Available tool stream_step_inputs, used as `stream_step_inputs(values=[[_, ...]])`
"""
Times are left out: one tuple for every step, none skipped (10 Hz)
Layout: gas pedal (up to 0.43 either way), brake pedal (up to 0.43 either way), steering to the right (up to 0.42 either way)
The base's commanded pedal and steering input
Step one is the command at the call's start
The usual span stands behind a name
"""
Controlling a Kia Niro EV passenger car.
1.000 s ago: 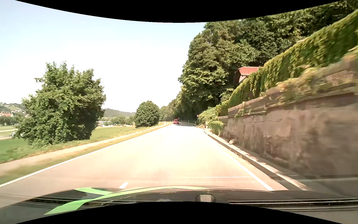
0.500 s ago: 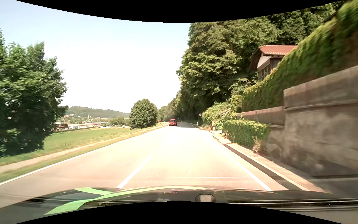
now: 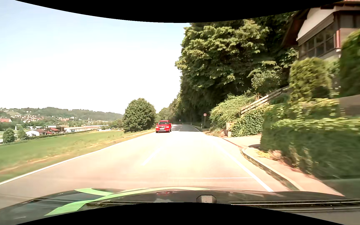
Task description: Follow the waypoints while adhering to traffic rules and regulations
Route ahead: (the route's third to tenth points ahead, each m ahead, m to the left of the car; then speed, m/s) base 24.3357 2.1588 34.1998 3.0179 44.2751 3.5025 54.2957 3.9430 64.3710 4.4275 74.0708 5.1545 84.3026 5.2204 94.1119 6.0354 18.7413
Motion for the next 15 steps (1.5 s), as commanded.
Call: stream_step_inputs(values=[[0.268,0.000,-0.004],[0.268,0.000,-0.004],[0.268,0.000,-0.004],[0.268,0.000,-0.004],[0.268,0.000,-0.004],[0.268,0.000,-0.004],[0.268,0.000,-0.005],[0.268,0.000,-0.004],[0.268,0.000,-0.005],[0.268,0.000,-0.007],[0.197,0.000,-0.011],[0.177,0.000,-0.013],[0.189,0.000,-0.011],[0.197,0.000,-0.009],[0.220,0.000,-0.009]])
